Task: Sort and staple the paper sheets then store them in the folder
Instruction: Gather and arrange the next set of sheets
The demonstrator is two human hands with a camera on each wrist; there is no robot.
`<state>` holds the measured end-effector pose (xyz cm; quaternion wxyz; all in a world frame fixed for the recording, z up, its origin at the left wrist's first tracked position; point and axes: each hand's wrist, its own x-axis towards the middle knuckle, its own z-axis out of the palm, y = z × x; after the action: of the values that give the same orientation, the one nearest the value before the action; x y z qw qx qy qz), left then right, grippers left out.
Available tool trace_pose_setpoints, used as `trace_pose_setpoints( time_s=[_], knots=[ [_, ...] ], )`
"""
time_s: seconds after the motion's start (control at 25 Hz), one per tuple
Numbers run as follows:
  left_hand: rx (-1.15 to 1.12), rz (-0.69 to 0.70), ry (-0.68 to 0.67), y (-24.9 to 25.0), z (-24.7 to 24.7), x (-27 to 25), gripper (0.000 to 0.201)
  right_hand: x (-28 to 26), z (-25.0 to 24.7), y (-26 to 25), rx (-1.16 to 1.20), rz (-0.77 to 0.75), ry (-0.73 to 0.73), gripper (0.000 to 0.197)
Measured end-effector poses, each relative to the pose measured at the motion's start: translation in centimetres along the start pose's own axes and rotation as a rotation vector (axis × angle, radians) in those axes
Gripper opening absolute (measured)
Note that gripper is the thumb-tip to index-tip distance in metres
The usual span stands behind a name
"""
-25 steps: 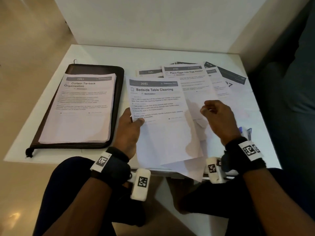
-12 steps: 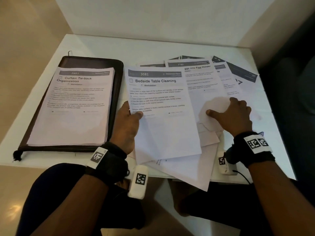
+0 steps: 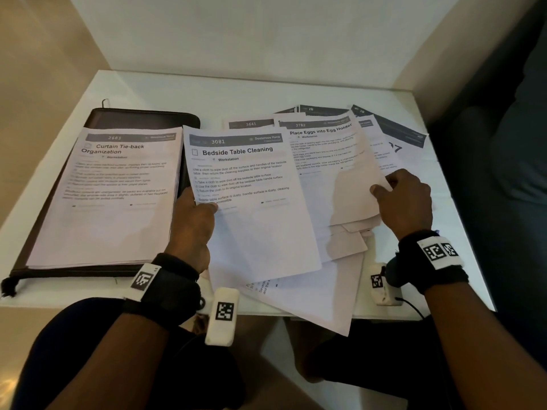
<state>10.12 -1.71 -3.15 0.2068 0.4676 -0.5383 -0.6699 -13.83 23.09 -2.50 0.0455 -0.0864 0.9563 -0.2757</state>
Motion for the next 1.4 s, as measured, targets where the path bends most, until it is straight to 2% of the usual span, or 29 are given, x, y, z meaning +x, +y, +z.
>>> trace_pose_setpoints(
  time_s=[0.12, 0.32, 0.44, 0.56, 0.72, 0.84, 1.04, 1.2, 1.4],
  knots=[
    [0.005, -0.006, -0.021, 0.1, 0.2, -0.4, 0.049, -0.1, -0.3, -0.1, 0.032, -0.011, 0.020, 0.023],
    [0.011, -0.014, -0.032, 0.3, 0.3, -0.7, 0.044, 0.4, -0.2, 0.4, 0.131, -0.008, 0.007, 0.024],
    [0.014, -0.004, -0.033, 0.5, 0.2, -0.7, 0.044, 0.4, -0.4, 0.5, 0.371, 0.104, -0.040, 0.039],
    [0.032, 0.007, -0.041, 0.5, 0.0, -0.7, 0.043, -0.1, -0.9, 0.8, 0.444, 0.189, -0.011, 0.050],
    [0.021, 0.010, 0.100, 0.7, -1.4, -0.2, 0.049, -1.4, -2.6, 2.0, 0.431, 0.234, 0.121, 0.052],
    [0.006, -0.007, 0.150, 0.5, -2.2, -0.9, 0.051, -3.1, -3.5, 2.4, 0.426, 0.209, 0.132, 0.054],
    [-0.011, 0.004, 0.064, -0.4, -2.7, -4.3, 0.036, -7.6, -3.5, 1.8, 0.578, 0.255, 0.005, 0.054],
    [-0.031, -0.011, -0.055, -1.1, -2.3, -6.9, 0.046, -11.2, -2.3, 1.2, 0.686, 0.234, -0.158, 0.050],
    [-0.002, -0.038, -0.042, -2.4, -1.4, -7.1, 0.037, -14.7, -1.9, -0.1, 0.774, 0.282, -0.350, 0.041]
  ],
)
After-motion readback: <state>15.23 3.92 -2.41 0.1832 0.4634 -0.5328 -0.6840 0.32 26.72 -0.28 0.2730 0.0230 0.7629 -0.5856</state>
